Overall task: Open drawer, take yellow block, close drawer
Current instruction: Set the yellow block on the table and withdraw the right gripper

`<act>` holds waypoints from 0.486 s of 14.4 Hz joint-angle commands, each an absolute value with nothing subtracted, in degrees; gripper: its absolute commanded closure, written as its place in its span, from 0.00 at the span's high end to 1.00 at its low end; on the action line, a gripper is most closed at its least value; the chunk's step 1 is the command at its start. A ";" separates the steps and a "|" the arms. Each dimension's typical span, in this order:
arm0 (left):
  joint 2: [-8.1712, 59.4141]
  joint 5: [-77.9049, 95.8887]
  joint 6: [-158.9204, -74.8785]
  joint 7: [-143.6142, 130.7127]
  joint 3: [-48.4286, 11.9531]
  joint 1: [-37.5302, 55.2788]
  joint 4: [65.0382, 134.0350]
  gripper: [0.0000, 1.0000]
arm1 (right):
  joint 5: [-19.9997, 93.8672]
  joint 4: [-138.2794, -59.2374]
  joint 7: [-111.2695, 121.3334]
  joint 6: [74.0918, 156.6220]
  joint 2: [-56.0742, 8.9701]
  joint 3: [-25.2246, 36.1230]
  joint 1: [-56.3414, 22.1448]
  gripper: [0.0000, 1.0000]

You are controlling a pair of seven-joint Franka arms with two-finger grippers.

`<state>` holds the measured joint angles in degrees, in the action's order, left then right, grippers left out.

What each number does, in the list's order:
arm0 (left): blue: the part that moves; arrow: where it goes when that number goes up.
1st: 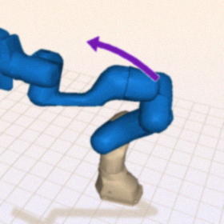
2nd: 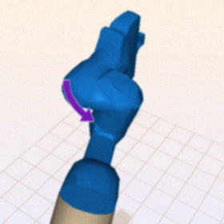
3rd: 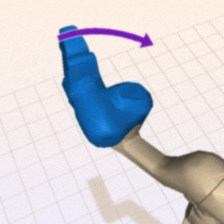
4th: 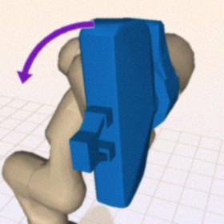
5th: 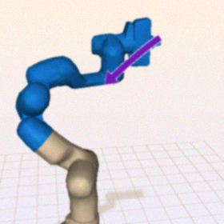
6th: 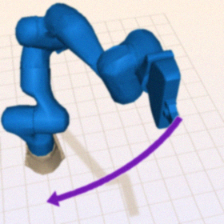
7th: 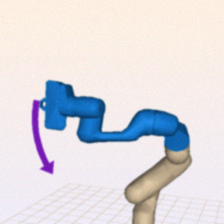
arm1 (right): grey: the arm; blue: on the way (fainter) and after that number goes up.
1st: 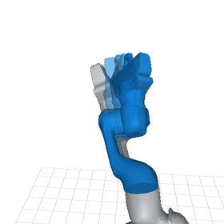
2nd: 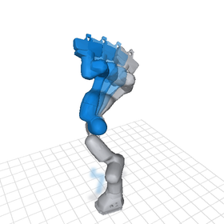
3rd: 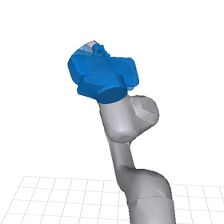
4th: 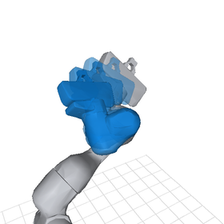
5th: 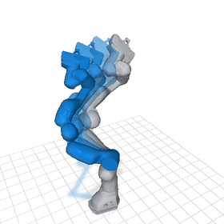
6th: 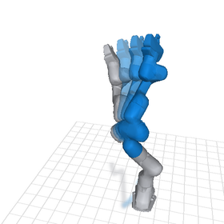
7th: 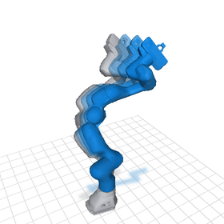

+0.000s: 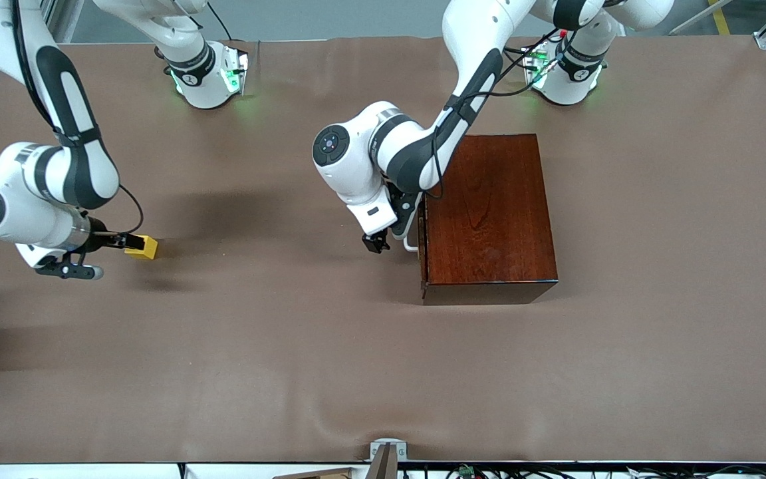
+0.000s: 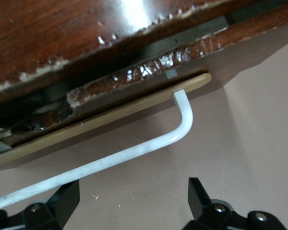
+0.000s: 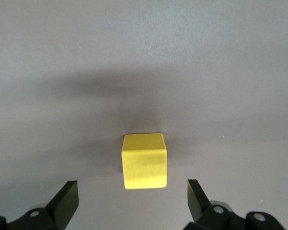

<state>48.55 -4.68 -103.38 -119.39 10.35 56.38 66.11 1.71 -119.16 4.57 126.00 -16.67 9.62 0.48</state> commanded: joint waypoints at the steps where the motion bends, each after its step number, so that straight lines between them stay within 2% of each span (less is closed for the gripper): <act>1: 47.20 -6.59 -100.46 -118.48 10.64 55.73 67.15 1.00 | 2.81 -116.39 3.96 121.31 -14.68 9.05 0.97 1.00; 7: 47.20 -6.50 -99.67 -118.21 10.63 55.46 66.97 1.00 | 2.81 -104.34 3.96 106.28 -14.41 9.05 0.79 1.00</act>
<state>48.54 -4.95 -102.09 -119.40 10.39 55.99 66.14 2.06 -107.99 4.57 110.37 -14.90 9.55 0.48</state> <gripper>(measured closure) 0.000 0.000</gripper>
